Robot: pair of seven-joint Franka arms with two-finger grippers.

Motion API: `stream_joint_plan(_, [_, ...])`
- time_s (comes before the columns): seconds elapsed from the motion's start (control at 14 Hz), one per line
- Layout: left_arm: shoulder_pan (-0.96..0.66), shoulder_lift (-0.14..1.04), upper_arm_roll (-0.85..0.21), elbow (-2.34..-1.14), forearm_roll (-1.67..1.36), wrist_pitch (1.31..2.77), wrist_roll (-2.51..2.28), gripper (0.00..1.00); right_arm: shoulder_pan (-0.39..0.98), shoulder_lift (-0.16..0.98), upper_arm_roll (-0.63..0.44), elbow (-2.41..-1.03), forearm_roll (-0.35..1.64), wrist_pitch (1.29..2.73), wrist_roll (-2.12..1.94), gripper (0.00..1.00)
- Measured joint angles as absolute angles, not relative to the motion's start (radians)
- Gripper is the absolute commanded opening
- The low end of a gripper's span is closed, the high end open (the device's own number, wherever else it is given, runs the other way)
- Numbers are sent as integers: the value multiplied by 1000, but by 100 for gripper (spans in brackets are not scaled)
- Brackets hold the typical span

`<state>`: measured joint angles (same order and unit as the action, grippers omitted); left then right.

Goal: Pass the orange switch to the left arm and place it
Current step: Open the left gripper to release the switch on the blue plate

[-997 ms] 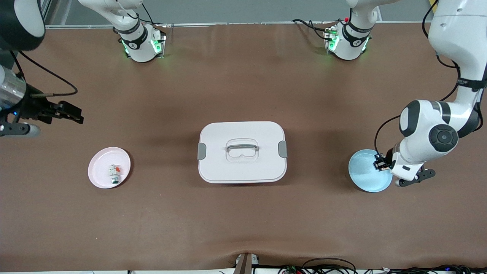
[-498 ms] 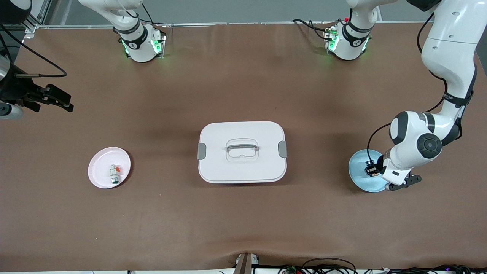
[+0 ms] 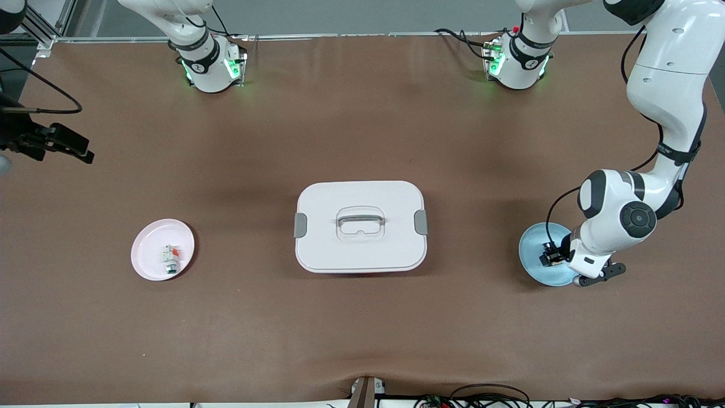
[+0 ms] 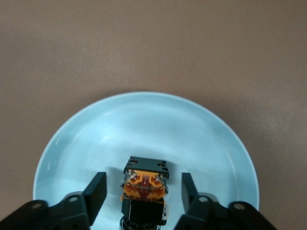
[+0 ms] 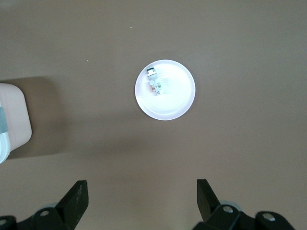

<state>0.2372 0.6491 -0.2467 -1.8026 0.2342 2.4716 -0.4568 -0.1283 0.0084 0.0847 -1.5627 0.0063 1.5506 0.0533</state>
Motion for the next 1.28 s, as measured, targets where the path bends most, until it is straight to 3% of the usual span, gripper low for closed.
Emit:
stream_joint_plan(0.14, [239, 608, -248, -1780, 234, 2422, -457, 100, -135, 8, 85, -1564, 6, 1551, 53, 100])
stream_joint_plan(0.93, [237, 154, -317, -1638, 234, 1786, -329, 100, -135, 8, 90, -1567, 6, 1551, 53, 100])
stream_joint_plan(1.28, [235, 35, -393, -1615, 160, 1670, -311, 100, -135, 8, 91, -1567, 6, 1551, 53, 100])
